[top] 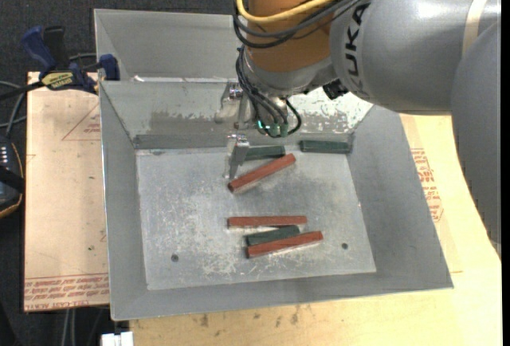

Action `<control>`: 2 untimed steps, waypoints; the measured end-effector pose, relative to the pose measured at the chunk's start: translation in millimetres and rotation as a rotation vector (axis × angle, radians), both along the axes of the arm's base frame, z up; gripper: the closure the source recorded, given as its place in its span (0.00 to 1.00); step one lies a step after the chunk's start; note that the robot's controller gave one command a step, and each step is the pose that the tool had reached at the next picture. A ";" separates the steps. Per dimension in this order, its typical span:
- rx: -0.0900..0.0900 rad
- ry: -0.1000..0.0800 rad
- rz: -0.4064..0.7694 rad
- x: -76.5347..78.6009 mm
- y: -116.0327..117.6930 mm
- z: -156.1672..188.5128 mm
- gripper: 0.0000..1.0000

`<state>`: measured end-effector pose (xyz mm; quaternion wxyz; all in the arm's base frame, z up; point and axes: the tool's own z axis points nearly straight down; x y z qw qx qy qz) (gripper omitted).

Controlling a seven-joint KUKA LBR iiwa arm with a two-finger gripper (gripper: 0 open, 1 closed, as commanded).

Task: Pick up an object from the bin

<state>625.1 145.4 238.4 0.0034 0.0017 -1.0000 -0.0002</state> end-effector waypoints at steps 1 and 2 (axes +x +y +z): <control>0.001 -0.008 -0.003 1.5 -0.8 5.3 0.00; 0.004 -0.016 0.009 -2.4 -22.3 -32.1 0.00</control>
Offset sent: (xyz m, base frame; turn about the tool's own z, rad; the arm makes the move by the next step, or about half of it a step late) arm -0.0204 -0.1029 -0.1684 -0.0351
